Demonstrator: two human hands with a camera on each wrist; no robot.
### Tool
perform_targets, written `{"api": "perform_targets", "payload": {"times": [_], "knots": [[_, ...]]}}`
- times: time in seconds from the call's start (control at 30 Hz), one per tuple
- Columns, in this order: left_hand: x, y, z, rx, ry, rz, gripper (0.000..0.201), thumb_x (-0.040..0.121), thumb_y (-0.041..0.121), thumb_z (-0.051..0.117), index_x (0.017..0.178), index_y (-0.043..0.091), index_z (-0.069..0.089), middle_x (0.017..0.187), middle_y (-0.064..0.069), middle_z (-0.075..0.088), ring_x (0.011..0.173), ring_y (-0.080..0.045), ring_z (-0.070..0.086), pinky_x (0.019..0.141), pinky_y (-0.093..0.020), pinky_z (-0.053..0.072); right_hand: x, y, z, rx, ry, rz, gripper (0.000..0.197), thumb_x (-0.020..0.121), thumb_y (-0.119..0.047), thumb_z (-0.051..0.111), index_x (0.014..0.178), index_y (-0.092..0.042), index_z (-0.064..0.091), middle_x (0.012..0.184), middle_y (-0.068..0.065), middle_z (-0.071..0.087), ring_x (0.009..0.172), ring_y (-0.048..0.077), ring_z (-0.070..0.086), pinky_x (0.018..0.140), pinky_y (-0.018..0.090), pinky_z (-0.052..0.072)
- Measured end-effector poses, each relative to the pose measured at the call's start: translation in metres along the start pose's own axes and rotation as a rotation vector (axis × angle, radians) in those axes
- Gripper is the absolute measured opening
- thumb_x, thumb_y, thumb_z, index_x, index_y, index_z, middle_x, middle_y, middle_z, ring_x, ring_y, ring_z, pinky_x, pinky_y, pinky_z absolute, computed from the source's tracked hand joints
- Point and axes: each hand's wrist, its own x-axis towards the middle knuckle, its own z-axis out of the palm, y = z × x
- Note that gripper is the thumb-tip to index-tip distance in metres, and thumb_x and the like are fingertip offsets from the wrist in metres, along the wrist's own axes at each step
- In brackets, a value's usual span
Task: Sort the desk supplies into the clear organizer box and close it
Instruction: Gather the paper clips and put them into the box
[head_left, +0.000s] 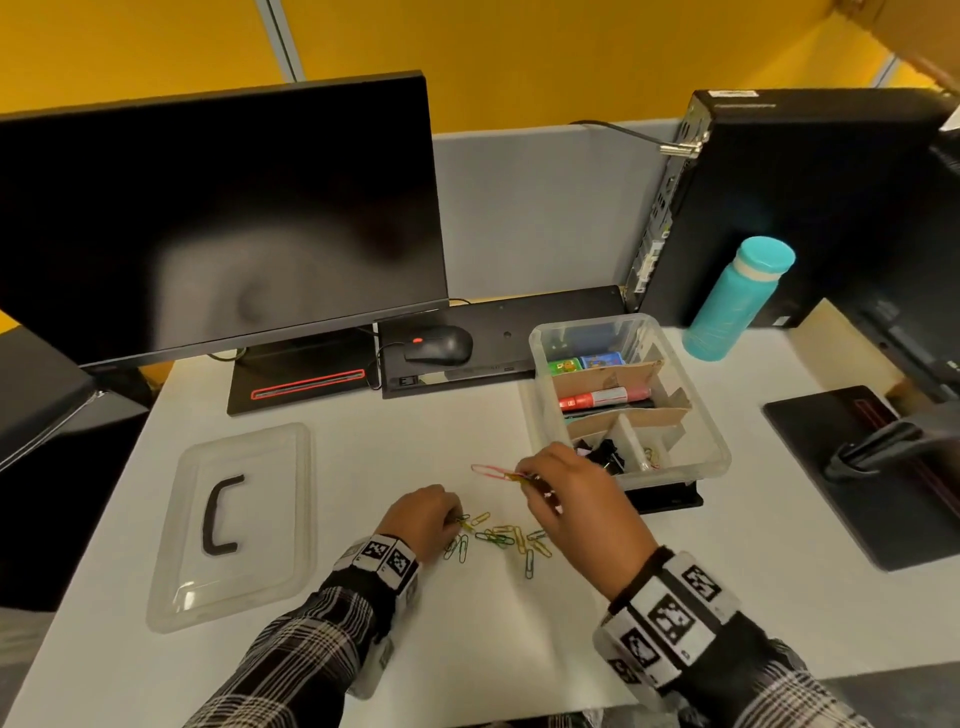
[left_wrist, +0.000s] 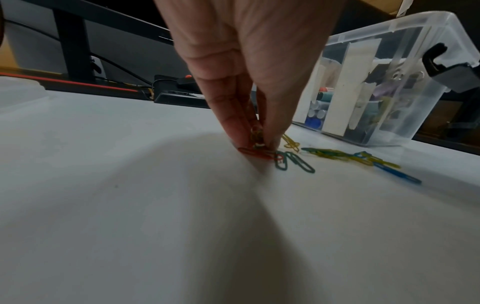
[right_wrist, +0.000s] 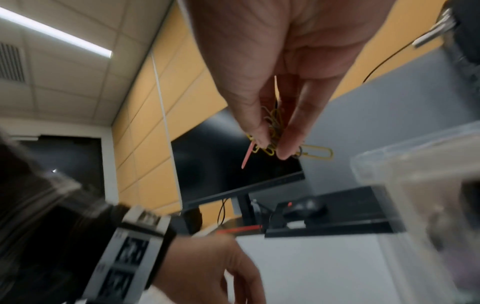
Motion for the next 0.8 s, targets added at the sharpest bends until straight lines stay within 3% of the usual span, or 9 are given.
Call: {"api": "perform_targets", "payload": {"times": [0.13,0.23,0.37,0.57,0.7,0.8], "knots": [[-0.002,-0.001,0.0,-0.043,0.018,-0.012,0.019,0.093,0.028,0.054,0.104,0.016,0.063,0.097,0.0,0.054,0.094,-0.021,0.057,0.079,-0.025,0.042,-0.003,0.017,-0.044,-0.026,0.16,0.052,0.018,0.087,-0.013,0.063,0.104,-0.014,0.068,0.097,-0.002,0.063,0.08,0.009,0.056,0.075,0.021,0.048],[-0.003,0.0,-0.004,-0.076,0.031,-0.023,0.021,0.094,0.027,0.053,0.107,0.015,0.064,0.105,-0.002,0.059,0.097,-0.021,0.057,0.084,-0.027,0.044,-0.005,0.046,-0.073,-0.149,0.252,0.16,0.021,0.085,-0.009,0.064,0.105,-0.012,0.068,0.099,0.005,0.064,0.081,0.018,0.059,0.071,0.026,0.045],[-0.003,0.001,-0.01,-0.112,0.059,-0.034,0.021,0.093,0.029,0.054,0.106,0.017,0.065,0.099,0.003,0.056,0.095,-0.017,0.057,0.081,-0.024,0.043,0.001,0.089,-0.081,-0.367,0.063,0.358,0.023,0.09,-0.009,0.054,0.109,-0.01,0.066,0.101,0.01,0.061,0.088,0.029,0.06,0.072,0.032,0.045],[-0.004,0.006,-0.017,-0.149,0.071,-0.049,0.016,0.091,0.028,0.058,0.102,0.018,0.065,0.093,0.006,0.054,0.084,-0.011,0.051,0.073,-0.019,0.036,0.03,0.116,-0.066,-0.516,-0.31,0.519,0.023,0.092,-0.011,0.05,0.109,-0.012,0.065,0.111,0.011,0.064,0.099,0.027,0.062,0.084,0.031,0.047],[-0.007,0.008,-0.02,-0.201,0.093,-0.069,0.014,0.089,0.027,0.061,0.099,0.018,0.066,0.089,0.007,0.055,0.081,-0.01,0.051,0.07,-0.016,0.034,0.043,0.126,-0.062,-0.495,-0.379,0.535,0.028,0.088,-0.015,0.059,0.116,-0.012,0.063,0.118,0.009,0.063,0.106,0.024,0.061,0.091,0.031,0.047],[-0.012,0.009,-0.022,-0.249,0.108,-0.085,0.01,0.088,0.025,0.063,0.096,0.02,0.067,0.089,0.006,0.058,0.082,-0.01,0.054,0.072,-0.018,0.04,0.039,0.127,-0.067,-0.474,-0.337,0.533,0.028,0.091,-0.014,0.054,0.117,-0.011,0.061,0.116,0.009,0.064,0.104,0.025,0.061,0.09,0.032,0.048]]}}
